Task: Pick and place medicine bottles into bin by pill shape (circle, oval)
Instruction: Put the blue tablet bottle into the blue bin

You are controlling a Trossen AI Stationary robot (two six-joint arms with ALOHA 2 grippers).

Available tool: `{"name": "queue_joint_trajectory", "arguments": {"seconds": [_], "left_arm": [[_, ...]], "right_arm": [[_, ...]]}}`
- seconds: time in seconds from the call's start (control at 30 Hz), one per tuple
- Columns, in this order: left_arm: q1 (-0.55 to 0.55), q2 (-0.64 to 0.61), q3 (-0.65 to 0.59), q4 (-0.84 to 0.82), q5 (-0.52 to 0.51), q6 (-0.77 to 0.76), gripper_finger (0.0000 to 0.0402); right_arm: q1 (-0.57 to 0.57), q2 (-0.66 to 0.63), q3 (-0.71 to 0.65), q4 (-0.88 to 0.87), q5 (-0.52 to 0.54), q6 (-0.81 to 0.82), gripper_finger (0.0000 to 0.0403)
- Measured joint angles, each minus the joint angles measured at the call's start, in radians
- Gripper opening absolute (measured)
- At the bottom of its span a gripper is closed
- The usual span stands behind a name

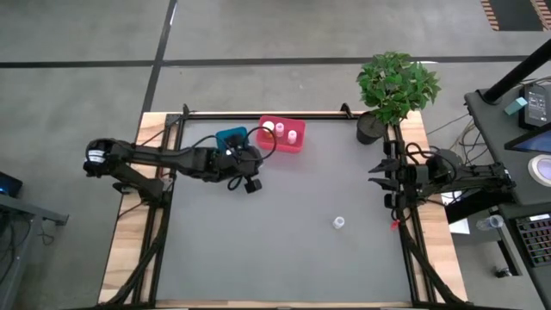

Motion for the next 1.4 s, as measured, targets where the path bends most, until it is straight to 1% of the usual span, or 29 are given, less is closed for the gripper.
{"name": "queue_joint_trajectory", "arguments": {"seconds": [0.1,0.4,0.53,0.77,1.0,1.1,1.23,1.4], "left_arm": [[0.007,0.000,-0.001,-0.028,-0.025,-0.020,0.0096],[0.012,-0.006,-0.004,-0.073,-0.030,-0.050,0.0096],[0.016,-0.006,-0.017,-0.089,-0.053,-0.072,0.0096],[0.029,-0.058,-0.097,-0.084,-0.055,-0.104,0.0096],[0.038,-0.168,-0.183,-0.073,-0.060,-0.172,0.0096],[0.038,-0.204,-0.237,-0.018,-0.062,-0.177,0.0096],[0.040,-0.219,-0.300,0.051,-0.062,-0.178,0.0096],[0.059,-0.206,-0.316,0.064,-0.062,-0.197,0.0096]], "right_arm": [[0.000,0.000,-0.001,0.001,-0.002,-0.006,0.0066],[0.000,0.000,-0.005,0.000,-0.009,-0.016,0.0066],[0.000,0.000,-0.005,0.000,-0.009,-0.015,0.0066],[0.000,0.000,-0.005,0.000,-0.009,-0.026,0.0066],[0.000,-0.001,-0.006,0.002,-0.009,-0.032,0.0066],[0.000,-0.001,-0.006,0.002,-0.009,-0.030,0.0066],[0.000,-0.001,-0.006,0.005,-0.001,-0.032,0.0066],[0.000,-0.001,-0.006,0.005,0.000,-0.048,0.0066]]}}
